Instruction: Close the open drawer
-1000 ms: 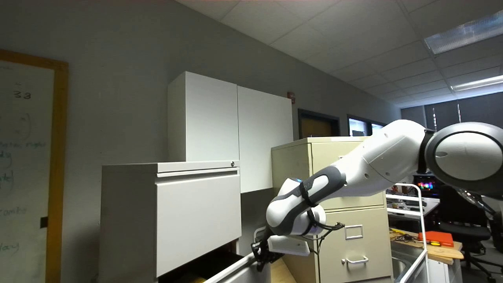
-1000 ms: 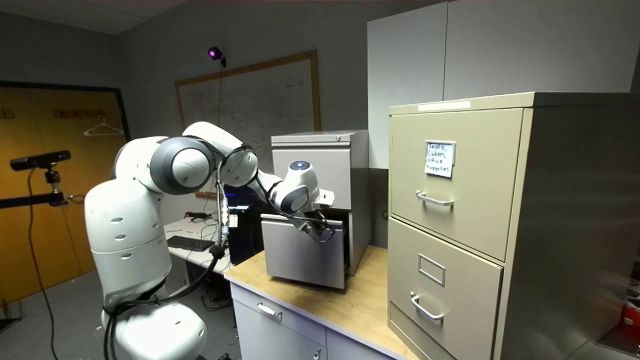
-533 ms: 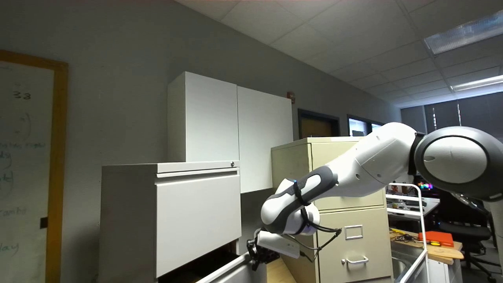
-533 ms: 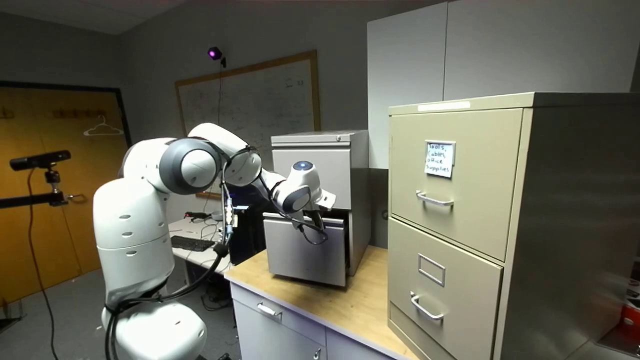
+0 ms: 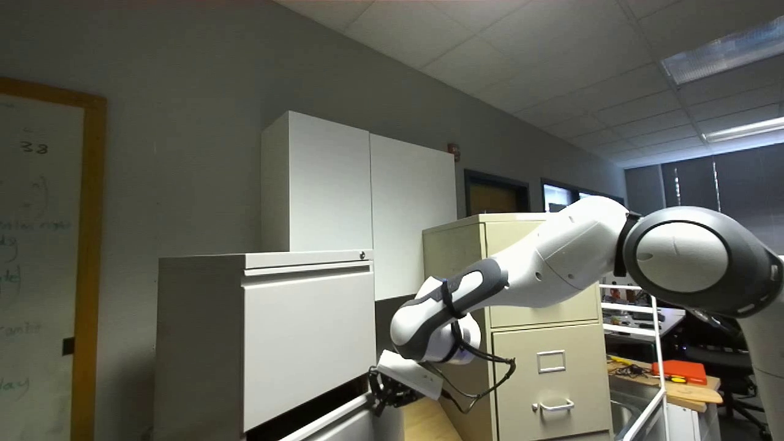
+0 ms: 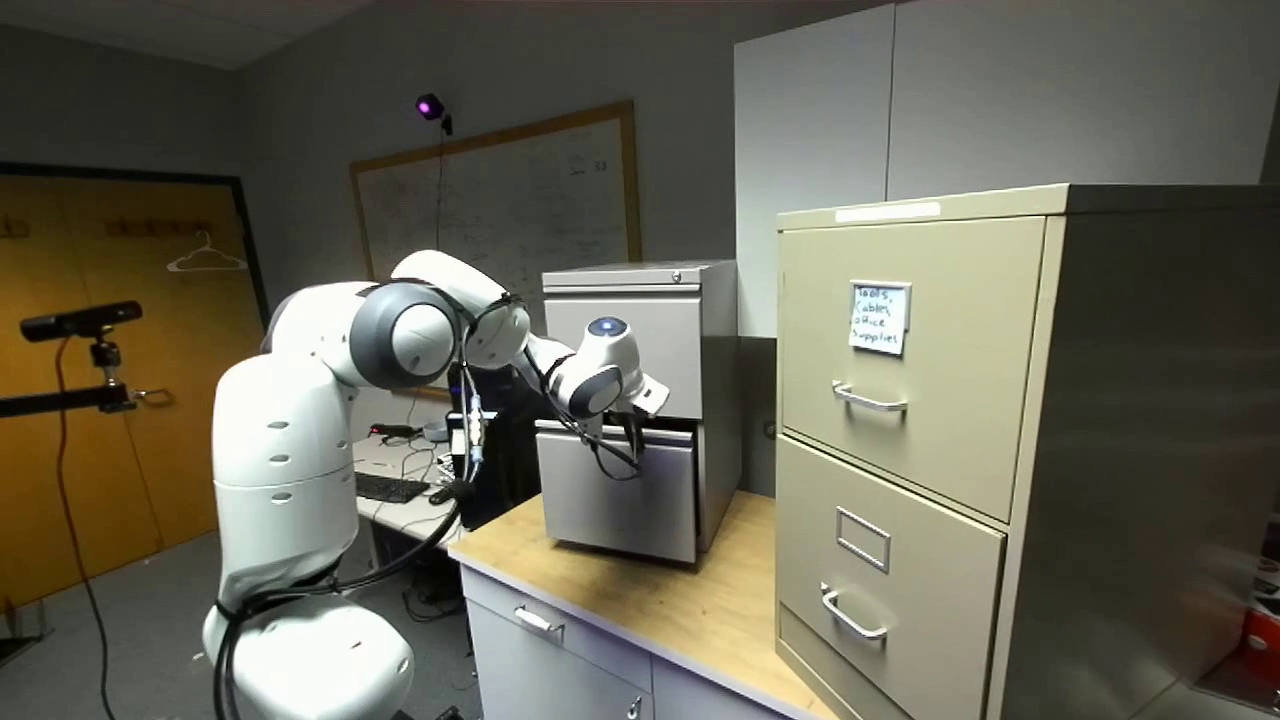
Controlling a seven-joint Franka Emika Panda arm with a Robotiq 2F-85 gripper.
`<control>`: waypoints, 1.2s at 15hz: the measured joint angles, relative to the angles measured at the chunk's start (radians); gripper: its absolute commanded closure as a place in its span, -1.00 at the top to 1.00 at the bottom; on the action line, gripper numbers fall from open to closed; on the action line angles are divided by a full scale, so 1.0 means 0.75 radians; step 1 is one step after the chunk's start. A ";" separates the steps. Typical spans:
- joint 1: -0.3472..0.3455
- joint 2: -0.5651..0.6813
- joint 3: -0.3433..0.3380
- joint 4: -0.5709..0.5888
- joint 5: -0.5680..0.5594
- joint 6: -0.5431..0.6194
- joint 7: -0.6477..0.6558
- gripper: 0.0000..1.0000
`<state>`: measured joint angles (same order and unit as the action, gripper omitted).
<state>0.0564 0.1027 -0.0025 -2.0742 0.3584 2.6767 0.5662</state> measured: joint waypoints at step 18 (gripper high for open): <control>0.097 0.307 0.031 0.388 -0.031 0.057 0.235 -1.00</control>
